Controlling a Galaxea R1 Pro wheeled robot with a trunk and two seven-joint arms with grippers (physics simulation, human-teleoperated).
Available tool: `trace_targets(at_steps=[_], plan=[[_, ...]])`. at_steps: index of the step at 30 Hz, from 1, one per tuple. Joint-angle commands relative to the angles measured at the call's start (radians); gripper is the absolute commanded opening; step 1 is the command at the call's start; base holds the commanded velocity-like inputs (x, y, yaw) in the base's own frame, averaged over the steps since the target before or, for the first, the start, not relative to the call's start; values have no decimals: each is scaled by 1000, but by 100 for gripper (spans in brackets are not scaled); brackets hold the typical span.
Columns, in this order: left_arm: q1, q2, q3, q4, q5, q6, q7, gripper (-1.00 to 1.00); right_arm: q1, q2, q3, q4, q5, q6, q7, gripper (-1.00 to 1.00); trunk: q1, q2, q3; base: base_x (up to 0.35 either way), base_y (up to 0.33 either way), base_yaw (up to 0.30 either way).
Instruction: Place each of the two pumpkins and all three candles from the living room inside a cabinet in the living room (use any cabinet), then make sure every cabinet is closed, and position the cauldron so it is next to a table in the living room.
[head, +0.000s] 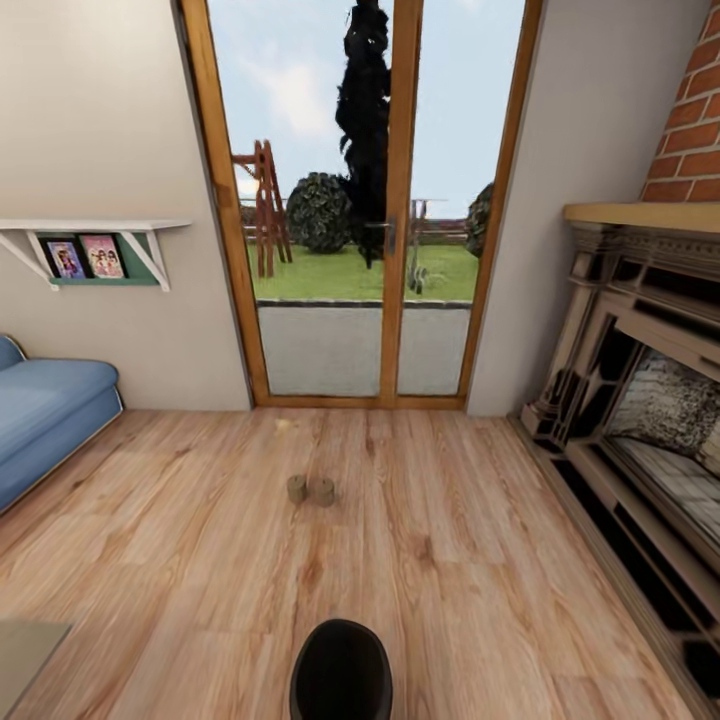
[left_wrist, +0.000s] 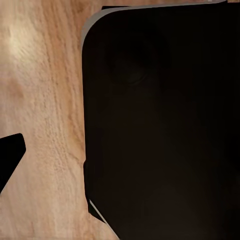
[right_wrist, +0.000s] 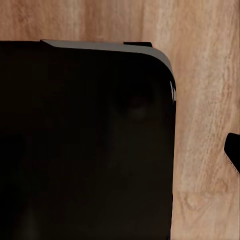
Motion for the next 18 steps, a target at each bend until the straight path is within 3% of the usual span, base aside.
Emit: trace_targets(at_steps=[1, 13, 18], plan=[[0, 0, 0, -1, 1, -2, 1, 100, -1, 0, 0, 1, 0, -3, 0, 100, 0, 0, -1, 134, 0, 0], [0, 1, 2, -1, 1, -4, 1, 100, -1, 0, 0, 1, 0, -3, 0, 100, 0, 0, -1, 161, 2, 0], [0, 1, 4, -1, 2, -6, 1, 100, -1, 0, 0, 1, 0, -3, 0, 100, 0, 0, -1, 146, 157, 0]])
